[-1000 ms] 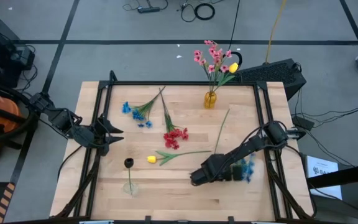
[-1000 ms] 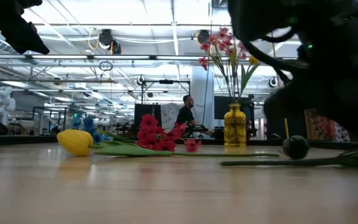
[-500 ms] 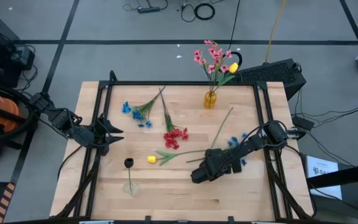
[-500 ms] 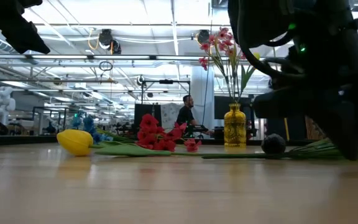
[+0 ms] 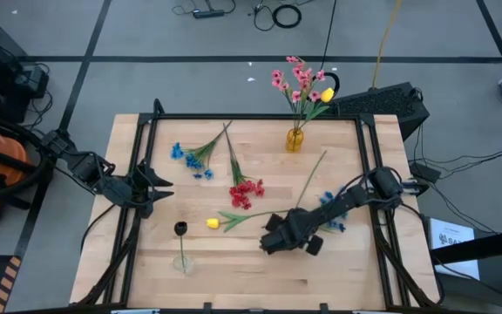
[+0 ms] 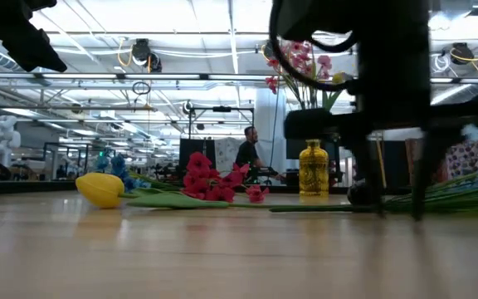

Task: Sort flowers into vase by color
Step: Put the bottom blue flowers into the transparent vase

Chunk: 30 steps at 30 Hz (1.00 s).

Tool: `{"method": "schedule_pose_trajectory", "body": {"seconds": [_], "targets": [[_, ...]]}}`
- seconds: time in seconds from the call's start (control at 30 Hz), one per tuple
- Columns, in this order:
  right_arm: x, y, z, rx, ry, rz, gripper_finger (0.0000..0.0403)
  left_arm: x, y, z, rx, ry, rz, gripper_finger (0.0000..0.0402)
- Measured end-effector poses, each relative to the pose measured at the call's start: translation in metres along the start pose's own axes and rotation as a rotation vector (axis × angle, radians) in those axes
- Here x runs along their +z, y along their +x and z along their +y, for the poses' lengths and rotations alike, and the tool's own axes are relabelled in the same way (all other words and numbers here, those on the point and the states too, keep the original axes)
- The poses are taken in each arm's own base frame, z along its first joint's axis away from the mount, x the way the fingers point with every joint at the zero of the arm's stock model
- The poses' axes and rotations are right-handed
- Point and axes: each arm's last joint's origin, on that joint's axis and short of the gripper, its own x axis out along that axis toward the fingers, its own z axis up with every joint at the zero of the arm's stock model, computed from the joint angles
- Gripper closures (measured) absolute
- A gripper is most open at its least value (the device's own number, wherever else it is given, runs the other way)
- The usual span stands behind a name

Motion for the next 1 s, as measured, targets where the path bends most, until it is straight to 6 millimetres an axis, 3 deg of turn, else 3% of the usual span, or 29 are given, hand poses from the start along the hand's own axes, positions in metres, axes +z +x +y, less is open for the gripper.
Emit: {"method": "schedule_pose_trajectory", "body": {"seconds": [0.3,0.67,1.0], "targets": [[0.017,0.002,0.023,0.063,0.074,-0.044,0.0298,0.000,0.000,0.000,-0.001,0.000,0.001,0.0259],[0.022,-0.001,0.035,0.147,0.099,-0.051,0.0298,0.000,0.000,0.000,-0.003,0.000,0.002,0.0259],[0.024,0.006,0.042,0.104,0.105,-0.012,0.0298,0.000,0.000,0.000,-0.003,0.002,0.003,0.0259]]}}
